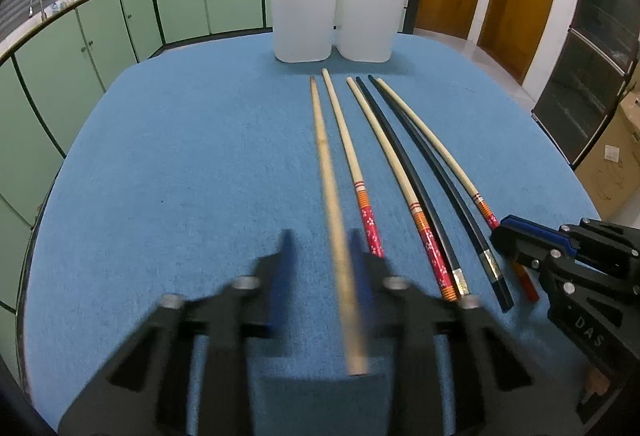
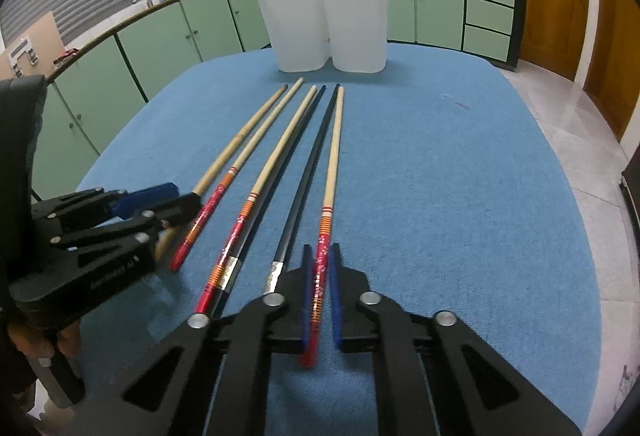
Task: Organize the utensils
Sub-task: 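Return both open tools over the remaining chopsticks, then grasp a wooden chopstick with the left tool while the right tool grasps a red chopstick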
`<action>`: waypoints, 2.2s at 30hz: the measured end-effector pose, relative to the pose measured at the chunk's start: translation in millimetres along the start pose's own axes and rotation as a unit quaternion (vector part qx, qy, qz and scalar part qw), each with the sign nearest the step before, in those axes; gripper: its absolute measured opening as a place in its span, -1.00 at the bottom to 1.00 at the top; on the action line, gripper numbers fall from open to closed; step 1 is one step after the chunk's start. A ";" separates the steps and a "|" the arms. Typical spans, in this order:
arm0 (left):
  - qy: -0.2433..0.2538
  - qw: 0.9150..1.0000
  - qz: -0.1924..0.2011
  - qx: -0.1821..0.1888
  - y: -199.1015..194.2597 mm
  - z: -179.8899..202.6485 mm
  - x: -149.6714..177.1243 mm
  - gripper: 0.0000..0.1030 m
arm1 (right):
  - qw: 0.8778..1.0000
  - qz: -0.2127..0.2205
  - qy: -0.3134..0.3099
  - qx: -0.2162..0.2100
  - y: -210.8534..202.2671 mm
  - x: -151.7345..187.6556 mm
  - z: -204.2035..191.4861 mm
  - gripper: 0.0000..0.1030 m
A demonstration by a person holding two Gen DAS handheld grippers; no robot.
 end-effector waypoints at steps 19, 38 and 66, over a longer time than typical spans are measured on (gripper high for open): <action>-0.020 1.000 0.001 0.008 2.9 4.6 -8.7 -0.88 | 0.998 0.017 0.055 0.014 -1.5 -7.4 20.1 -0.87; -0.021 1.000 0.012 0.015 -22.8 -2.5 26.0 -0.21 | 1.000 0.008 0.021 -0.004 -25.6 28.1 11.1 -0.66; -0.017 1.000 0.007 0.011 -19.9 -1.3 25.5 -0.89 | 1.000 0.015 0.007 0.010 -28.7 22.3 12.0 -0.88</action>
Point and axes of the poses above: each gripper's, at about its wrist camera, not at the fingertips, and y roughly the way its jaws point, z to its right, x to its underside, the point moved 9 cm from there along y, roughly the way its jaws point, and after that the axes turned 3 degrees about -x, right-handed, at the moved point
